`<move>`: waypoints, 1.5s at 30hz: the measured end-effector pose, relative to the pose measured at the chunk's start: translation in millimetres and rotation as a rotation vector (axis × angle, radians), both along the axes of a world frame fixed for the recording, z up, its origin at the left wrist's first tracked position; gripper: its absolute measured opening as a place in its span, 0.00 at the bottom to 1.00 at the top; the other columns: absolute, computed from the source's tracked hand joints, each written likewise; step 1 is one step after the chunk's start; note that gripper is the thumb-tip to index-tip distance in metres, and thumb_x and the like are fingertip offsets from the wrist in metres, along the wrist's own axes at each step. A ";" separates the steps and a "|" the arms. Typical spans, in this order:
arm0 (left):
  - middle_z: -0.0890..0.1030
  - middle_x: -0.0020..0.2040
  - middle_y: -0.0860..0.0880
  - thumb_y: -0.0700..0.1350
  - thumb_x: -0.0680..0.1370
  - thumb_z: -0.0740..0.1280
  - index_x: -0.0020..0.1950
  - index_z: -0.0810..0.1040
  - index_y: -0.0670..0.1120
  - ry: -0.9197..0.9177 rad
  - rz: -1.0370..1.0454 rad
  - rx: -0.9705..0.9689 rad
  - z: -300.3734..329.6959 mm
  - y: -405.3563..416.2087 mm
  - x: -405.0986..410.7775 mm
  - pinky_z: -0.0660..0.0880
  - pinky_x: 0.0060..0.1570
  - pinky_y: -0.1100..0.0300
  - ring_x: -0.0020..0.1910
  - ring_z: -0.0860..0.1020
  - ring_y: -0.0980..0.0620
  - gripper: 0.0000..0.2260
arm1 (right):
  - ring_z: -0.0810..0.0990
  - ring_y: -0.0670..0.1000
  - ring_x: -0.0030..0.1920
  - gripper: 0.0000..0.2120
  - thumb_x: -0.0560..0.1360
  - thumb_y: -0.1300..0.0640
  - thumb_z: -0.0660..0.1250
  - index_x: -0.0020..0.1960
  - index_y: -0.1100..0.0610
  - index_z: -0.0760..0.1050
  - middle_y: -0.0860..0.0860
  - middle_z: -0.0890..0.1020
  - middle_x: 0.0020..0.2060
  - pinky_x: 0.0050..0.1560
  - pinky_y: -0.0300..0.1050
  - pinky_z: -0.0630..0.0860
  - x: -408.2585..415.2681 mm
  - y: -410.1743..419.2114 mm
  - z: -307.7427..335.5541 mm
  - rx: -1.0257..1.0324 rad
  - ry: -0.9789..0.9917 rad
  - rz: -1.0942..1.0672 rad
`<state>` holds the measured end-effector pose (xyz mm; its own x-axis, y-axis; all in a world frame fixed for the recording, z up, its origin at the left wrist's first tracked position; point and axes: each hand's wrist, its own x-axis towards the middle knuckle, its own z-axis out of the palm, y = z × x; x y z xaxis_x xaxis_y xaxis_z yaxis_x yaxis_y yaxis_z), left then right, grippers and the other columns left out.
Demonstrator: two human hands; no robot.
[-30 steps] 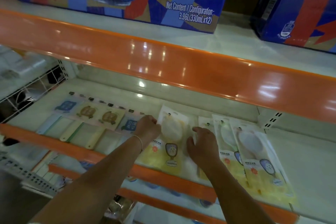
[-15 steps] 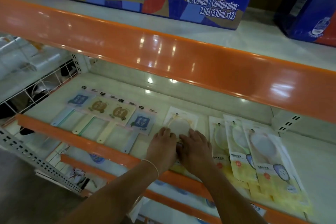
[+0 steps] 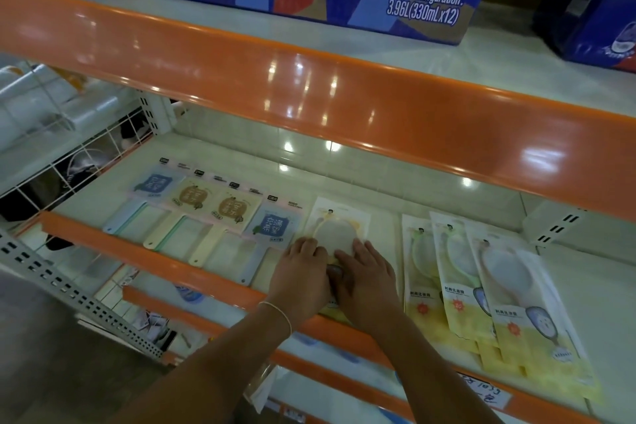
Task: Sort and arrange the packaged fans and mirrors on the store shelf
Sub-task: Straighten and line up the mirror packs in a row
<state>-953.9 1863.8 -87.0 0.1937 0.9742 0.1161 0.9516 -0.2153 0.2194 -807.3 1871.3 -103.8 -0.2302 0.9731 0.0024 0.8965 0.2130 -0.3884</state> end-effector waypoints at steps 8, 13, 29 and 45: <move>0.69 0.71 0.43 0.45 0.77 0.62 0.68 0.72 0.42 -0.042 -0.074 0.004 -5.8 4.1 -5.1 0.58 0.73 0.52 0.74 0.62 0.44 0.19 | 0.52 0.53 0.78 0.36 0.70 0.34 0.40 0.73 0.43 0.65 0.52 0.58 0.77 0.75 0.50 0.48 -7.1 -0.3 -2.8 0.011 -0.021 0.002; 0.66 0.73 0.45 0.46 0.77 0.63 0.70 0.69 0.43 -0.092 -0.087 -0.002 -9.2 4.9 -7.3 0.53 0.74 0.55 0.76 0.58 0.46 0.21 | 0.61 0.58 0.75 0.29 0.74 0.39 0.49 0.70 0.48 0.71 0.56 0.66 0.74 0.74 0.56 0.56 -7.5 -2.3 -8.3 0.066 0.036 -0.021; 0.59 0.75 0.46 0.46 0.75 0.68 0.75 0.62 0.53 0.032 -0.128 -0.150 -5.7 9.0 -8.6 0.55 0.74 0.48 0.76 0.53 0.42 0.30 | 0.70 0.61 0.67 0.20 0.74 0.56 0.64 0.65 0.61 0.75 0.61 0.75 0.65 0.67 0.51 0.68 44.9 -27.7 23.3 0.138 0.003 -0.477; 0.55 0.76 0.41 0.44 0.78 0.61 0.77 0.57 0.54 0.182 -0.209 -0.152 9.5 7.0 -9.9 0.53 0.73 0.40 0.75 0.52 0.33 0.28 | 0.57 0.54 0.76 0.22 0.79 0.49 0.59 0.71 0.55 0.70 0.53 0.65 0.74 0.75 0.48 0.57 34.1 -40.5 13.3 0.026 -0.107 -0.437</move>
